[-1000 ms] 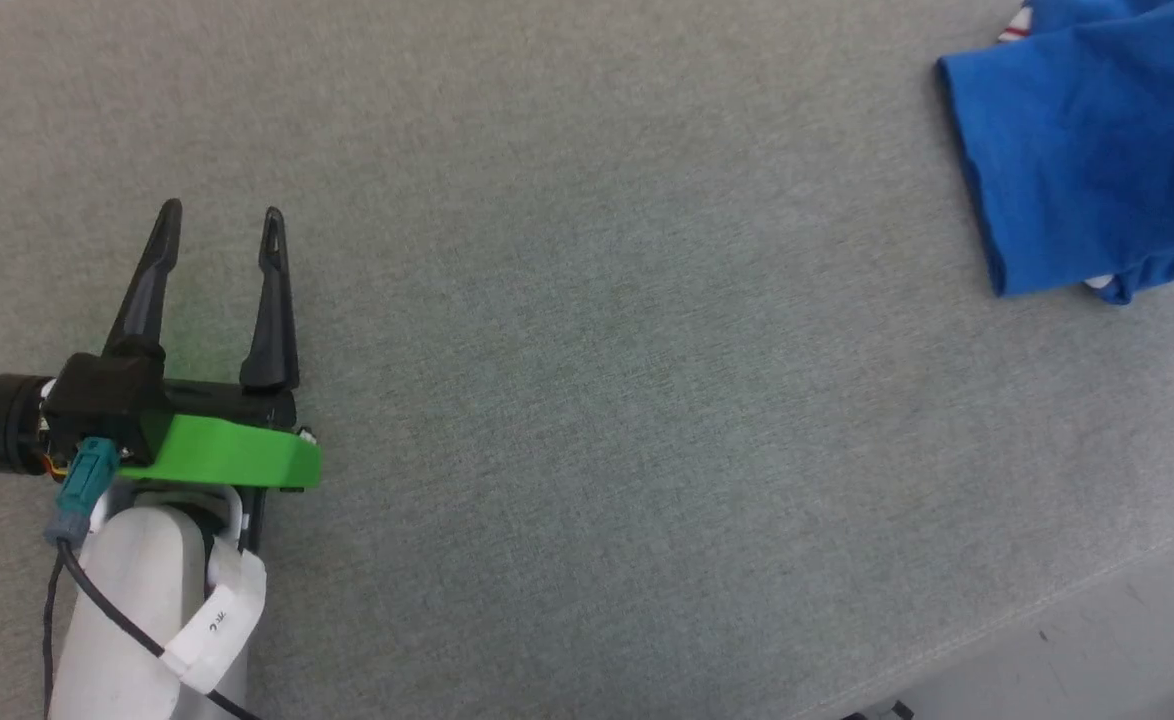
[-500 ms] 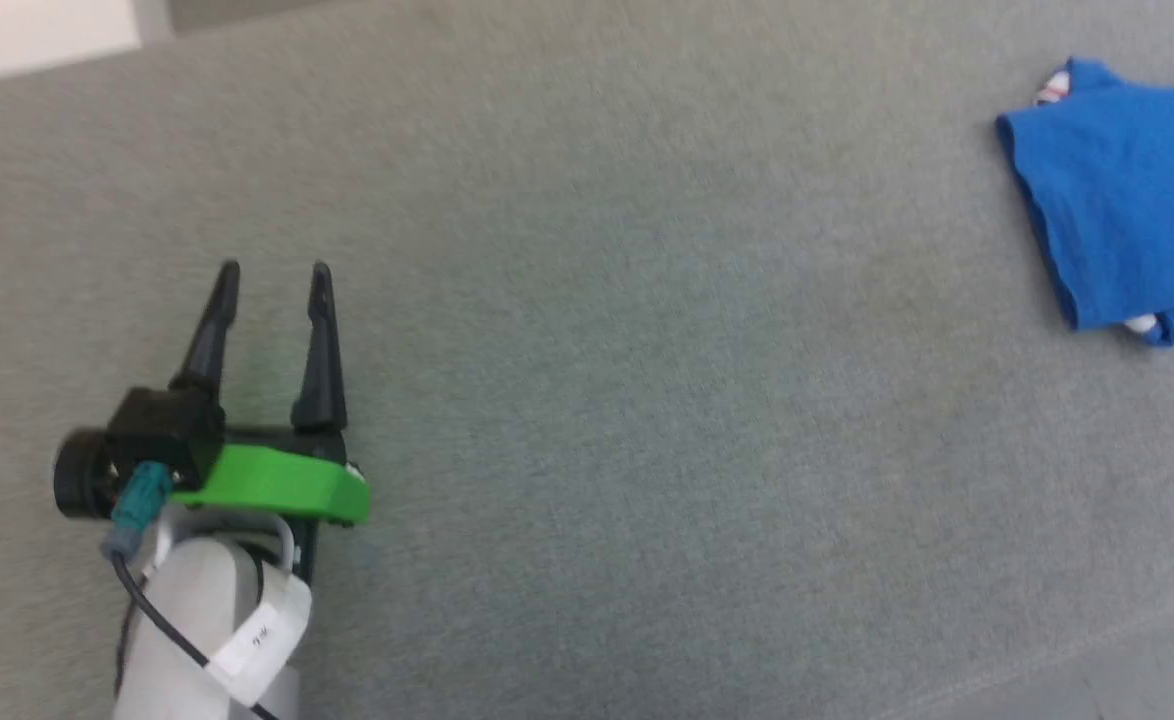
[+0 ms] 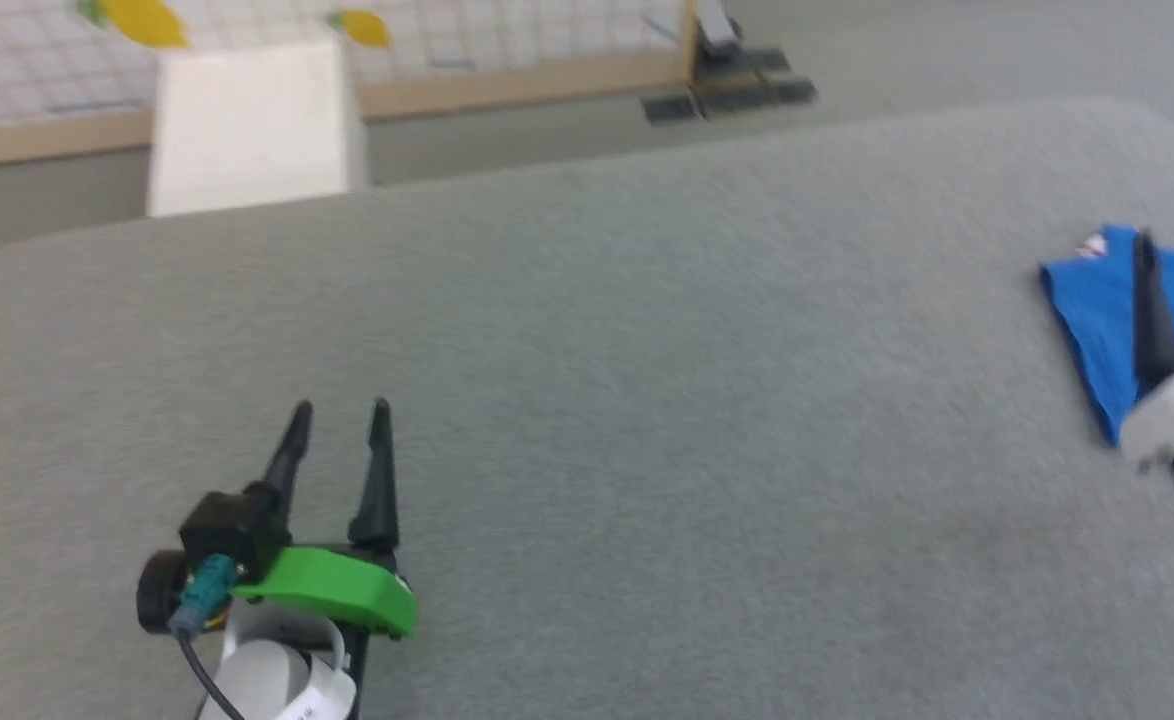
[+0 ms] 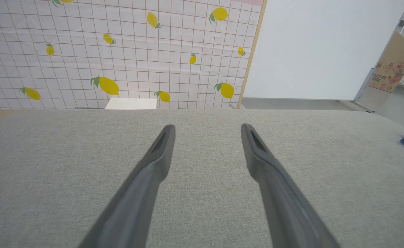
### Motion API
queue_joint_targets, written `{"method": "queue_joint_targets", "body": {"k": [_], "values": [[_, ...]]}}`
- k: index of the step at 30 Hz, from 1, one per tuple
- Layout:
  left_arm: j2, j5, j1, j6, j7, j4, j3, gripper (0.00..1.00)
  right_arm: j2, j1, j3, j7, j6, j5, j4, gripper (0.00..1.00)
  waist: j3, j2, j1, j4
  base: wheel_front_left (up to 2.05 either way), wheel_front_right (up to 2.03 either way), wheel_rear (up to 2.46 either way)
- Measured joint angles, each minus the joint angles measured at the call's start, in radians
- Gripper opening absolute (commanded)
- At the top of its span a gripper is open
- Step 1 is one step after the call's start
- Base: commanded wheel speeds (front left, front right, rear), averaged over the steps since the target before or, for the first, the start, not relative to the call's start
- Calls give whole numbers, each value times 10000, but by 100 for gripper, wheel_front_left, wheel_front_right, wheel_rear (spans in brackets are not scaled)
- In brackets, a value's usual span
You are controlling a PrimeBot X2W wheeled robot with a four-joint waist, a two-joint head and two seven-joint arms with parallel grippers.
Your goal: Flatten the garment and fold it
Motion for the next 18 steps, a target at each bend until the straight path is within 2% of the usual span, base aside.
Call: {"method": "queue_joint_targets", "body": {"k": [4, 8, 18], "values": [[-25, -44, 204, -46, 0, 247, -203, 100, 353, 1598, 65, -299, 0, 585, -1384, 100, -487, 0, 0, 553, 0, 0, 0], [-35, -253, 383, -46, 0, 339, -242, 100, 761, 2904, 360, -587, -2, 704, -2382, 100, -905, 0, 0, 1051, 0, 0, 0], [-40, -362, 581, -33, 0, 410, -539, 100, 1948, 4566, 746, -999, -2, 59, -3206, 100, -1493, 0, 0, 1801, 0, 0, 0]]}}
